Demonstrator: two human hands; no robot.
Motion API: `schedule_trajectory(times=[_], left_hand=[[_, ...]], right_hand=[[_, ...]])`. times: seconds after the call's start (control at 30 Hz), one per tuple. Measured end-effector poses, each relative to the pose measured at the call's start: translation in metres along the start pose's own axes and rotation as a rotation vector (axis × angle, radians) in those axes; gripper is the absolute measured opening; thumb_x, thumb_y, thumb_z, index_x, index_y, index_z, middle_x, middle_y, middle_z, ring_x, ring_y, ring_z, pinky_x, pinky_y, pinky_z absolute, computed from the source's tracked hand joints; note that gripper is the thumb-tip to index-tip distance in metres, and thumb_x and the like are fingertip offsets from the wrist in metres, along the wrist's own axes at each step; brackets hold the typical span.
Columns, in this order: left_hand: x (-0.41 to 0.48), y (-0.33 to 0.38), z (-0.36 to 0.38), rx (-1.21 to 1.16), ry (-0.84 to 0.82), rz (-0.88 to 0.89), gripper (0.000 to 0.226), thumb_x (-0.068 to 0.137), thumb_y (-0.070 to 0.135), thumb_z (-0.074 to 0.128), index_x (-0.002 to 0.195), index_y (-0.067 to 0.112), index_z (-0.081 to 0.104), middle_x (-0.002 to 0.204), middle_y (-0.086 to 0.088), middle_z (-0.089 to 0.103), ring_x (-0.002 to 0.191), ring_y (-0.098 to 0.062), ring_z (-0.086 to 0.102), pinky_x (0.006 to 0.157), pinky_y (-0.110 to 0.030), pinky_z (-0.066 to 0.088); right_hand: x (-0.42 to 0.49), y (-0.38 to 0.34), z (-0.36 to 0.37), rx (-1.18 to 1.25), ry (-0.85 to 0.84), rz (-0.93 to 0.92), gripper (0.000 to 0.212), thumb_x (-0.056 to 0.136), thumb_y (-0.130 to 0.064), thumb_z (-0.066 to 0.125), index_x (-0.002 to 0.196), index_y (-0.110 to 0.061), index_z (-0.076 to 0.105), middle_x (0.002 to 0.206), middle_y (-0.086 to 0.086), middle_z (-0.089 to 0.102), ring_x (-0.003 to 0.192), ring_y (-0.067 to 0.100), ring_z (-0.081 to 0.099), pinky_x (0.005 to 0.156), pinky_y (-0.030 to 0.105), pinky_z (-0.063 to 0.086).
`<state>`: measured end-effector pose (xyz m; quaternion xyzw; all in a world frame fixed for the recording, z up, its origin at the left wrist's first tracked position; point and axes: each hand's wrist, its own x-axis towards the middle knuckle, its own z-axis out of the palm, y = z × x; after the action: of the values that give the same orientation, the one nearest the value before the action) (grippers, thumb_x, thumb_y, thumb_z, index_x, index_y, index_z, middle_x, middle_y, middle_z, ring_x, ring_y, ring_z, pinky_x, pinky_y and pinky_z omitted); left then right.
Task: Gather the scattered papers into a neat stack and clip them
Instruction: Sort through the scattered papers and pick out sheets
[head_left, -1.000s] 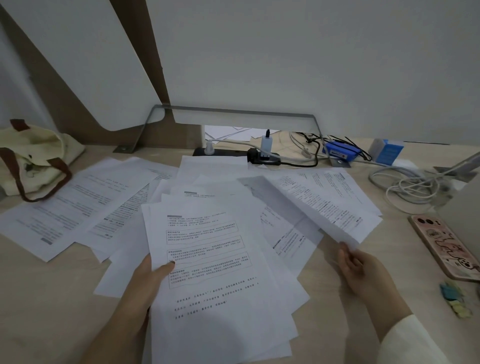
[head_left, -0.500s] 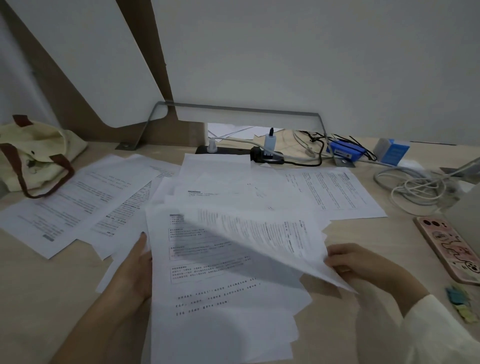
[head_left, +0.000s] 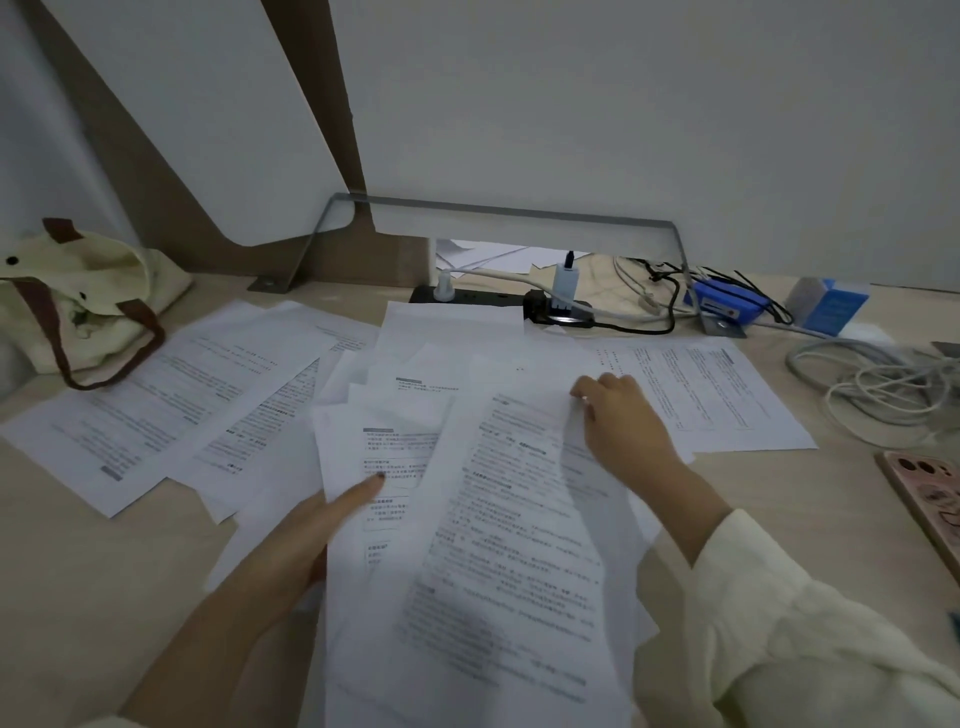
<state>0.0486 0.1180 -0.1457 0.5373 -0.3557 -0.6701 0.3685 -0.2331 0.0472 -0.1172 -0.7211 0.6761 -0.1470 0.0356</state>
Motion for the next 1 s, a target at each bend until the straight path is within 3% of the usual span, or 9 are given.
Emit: schedule_trajectory(times=[0.17, 0.27, 0.37, 0.47, 0.57, 0.67, 0.77, 0.87, 1.0], left_hand=[[0.006, -0.005, 0.026, 0.193, 0.100, 0.147, 0.039, 0.086, 0.007, 0.060, 0.121, 0.022, 0.053, 0.112, 0.006, 0.063, 0.088, -0.002, 0.065, 0.066, -0.010, 0.051], [0.012, -0.006, 0.030, 0.207, 0.156, 0.155, 0.044, 0.087, -0.001, 0.057, 0.126, 0.016, 0.049, 0.113, -0.001, 0.058, 0.090, -0.009, 0.058, 0.075, -0.017, 0.046], [0.017, -0.006, 0.023, 0.242, 0.210, 0.139, 0.048, 0.087, -0.002, 0.056, 0.133, 0.010, 0.046, 0.118, -0.006, 0.056, 0.097, -0.019, 0.054, 0.086, -0.030, 0.042], [0.021, -0.004, 0.017, 0.269, 0.240, 0.137, 0.049, 0.088, -0.003, 0.055, 0.135, 0.007, 0.044, 0.130, -0.013, 0.053, 0.103, -0.020, 0.050, 0.089, -0.032, 0.039], [0.020, 0.001, 0.021, 0.267, 0.255, 0.169, 0.048, 0.088, -0.001, 0.055, 0.134, 0.009, 0.045, 0.129, -0.012, 0.055, 0.099, -0.017, 0.053, 0.084, -0.030, 0.041], [0.016, 0.005, 0.033, 0.184, 0.164, 0.199, 0.039, 0.088, 0.004, 0.055, 0.123, 0.021, 0.053, 0.114, 0.003, 0.065, 0.083, -0.005, 0.069, 0.065, -0.016, 0.052], [0.016, 0.007, 0.046, 0.076, 0.051, 0.186, 0.034, 0.089, 0.005, 0.053, 0.119, 0.019, 0.059, 0.106, 0.000, 0.073, 0.088, -0.011, 0.071, 0.061, -0.018, 0.056], [0.026, 0.007, 0.062, 0.023, 0.018, 0.161, 0.035, 0.089, 0.005, 0.052, 0.121, 0.017, 0.058, 0.110, -0.002, 0.072, 0.097, -0.019, 0.070, 0.074, -0.027, 0.058], [0.039, -0.001, 0.074, 0.067, 0.067, 0.148, 0.045, 0.088, 0.009, 0.058, 0.132, 0.018, 0.052, 0.125, -0.003, 0.064, 0.111, -0.022, 0.062, 0.101, -0.044, 0.045]], right_hand=[[0.007, -0.034, 0.027, 0.331, 0.066, -0.107, 0.029, 0.094, -0.004, 0.041, 0.119, -0.010, 0.056, 0.114, 0.009, 0.056, 0.110, 0.022, 0.046, 0.083, 0.019, 0.033], [0.010, -0.003, 0.025, 0.437, 0.089, 0.072, 0.034, 0.095, -0.015, 0.047, 0.128, -0.014, 0.050, 0.130, 0.007, 0.053, 0.122, 0.022, 0.043, 0.096, 0.022, 0.030], [0.007, 0.063, 0.015, 0.363, 0.115, 0.395, 0.044, 0.092, -0.022, 0.052, 0.133, -0.009, 0.046, 0.137, 0.017, 0.048, 0.127, 0.033, 0.041, 0.104, 0.039, 0.033], [-0.007, 0.121, 0.008, 0.205, 0.077, 0.618, 0.063, 0.087, -0.029, 0.059, 0.138, 0.001, 0.036, 0.140, 0.026, 0.042, 0.130, 0.041, 0.037, 0.107, 0.046, 0.031], [-0.018, 0.151, 0.007, 0.090, 0.017, 0.678, 0.077, 0.084, -0.042, 0.059, 0.137, 0.007, 0.031, 0.140, 0.029, 0.039, 0.130, 0.041, 0.036, 0.109, 0.048, 0.030], [-0.024, 0.158, 0.011, 0.065, 0.034, 0.648, 0.076, 0.084, -0.045, 0.058, 0.135, 0.006, 0.035, 0.140, 0.026, 0.041, 0.130, 0.041, 0.037, 0.108, 0.049, 0.032], [-0.026, 0.162, 0.012, 0.059, 0.065, 0.612, 0.076, 0.084, -0.042, 0.060, 0.139, 0.002, 0.032, 0.143, 0.025, 0.037, 0.132, 0.041, 0.032, 0.109, 0.047, 0.028], [-0.021, 0.178, 0.009, 0.098, 0.088, 0.668, 0.087, 0.080, -0.051, 0.061, 0.142, -0.001, 0.026, 0.145, 0.026, 0.032, 0.135, 0.039, 0.027, 0.110, 0.045, 0.023], [-0.016, 0.195, 0.006, 0.116, 0.047, 0.743, 0.098, 0.076, -0.058, 0.061, 0.143, 0.001, 0.020, 0.146, 0.026, 0.029, 0.136, 0.038, 0.025, 0.111, 0.042, 0.019]])
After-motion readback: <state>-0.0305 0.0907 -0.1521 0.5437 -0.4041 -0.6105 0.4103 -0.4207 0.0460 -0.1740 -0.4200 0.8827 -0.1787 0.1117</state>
